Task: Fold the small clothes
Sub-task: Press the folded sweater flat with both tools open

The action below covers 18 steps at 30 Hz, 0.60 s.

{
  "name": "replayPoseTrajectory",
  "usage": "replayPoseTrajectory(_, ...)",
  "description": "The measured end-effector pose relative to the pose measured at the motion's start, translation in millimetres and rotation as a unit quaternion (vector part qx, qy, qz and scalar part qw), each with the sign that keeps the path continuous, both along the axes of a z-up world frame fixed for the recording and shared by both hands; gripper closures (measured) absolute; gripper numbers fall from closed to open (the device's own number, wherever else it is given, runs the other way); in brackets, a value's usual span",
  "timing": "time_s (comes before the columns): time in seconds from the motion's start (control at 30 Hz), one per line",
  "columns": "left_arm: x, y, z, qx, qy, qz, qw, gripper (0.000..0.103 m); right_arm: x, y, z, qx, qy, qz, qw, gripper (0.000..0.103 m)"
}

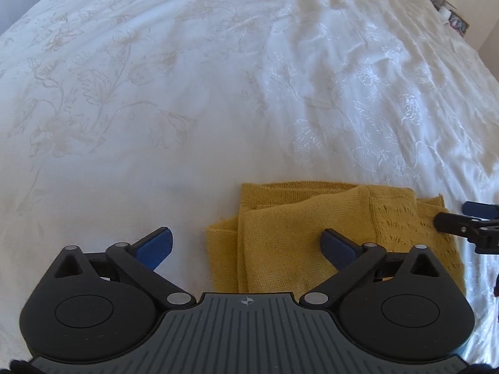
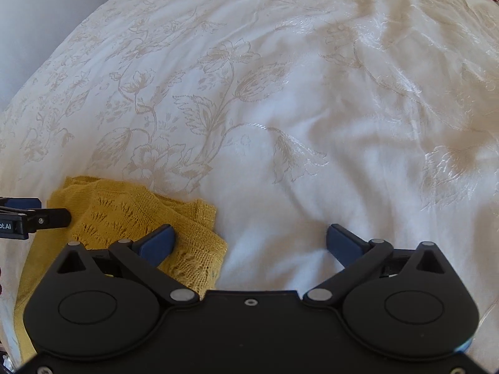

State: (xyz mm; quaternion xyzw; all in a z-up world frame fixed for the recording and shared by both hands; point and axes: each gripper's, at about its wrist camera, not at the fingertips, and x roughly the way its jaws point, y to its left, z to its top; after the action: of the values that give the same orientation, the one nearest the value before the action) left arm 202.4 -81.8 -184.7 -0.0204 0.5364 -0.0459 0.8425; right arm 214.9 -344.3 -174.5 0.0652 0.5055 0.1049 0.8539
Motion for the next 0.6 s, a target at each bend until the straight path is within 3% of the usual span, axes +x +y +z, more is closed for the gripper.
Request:
replayPoseTrajectory(0.3,-36,-4,42,-0.010,-0.042,-0.006,0.9990,0.000,-35,-20,43,-0.001,-0.050,-0.044,0.998,0.000)
replayPoseTrajectory(0.6,-88,-29,71,-0.015,-0.059,-0.019,0.9980,0.000,-84,-11,77,0.041,-0.078,0.006,0.996,0.000)
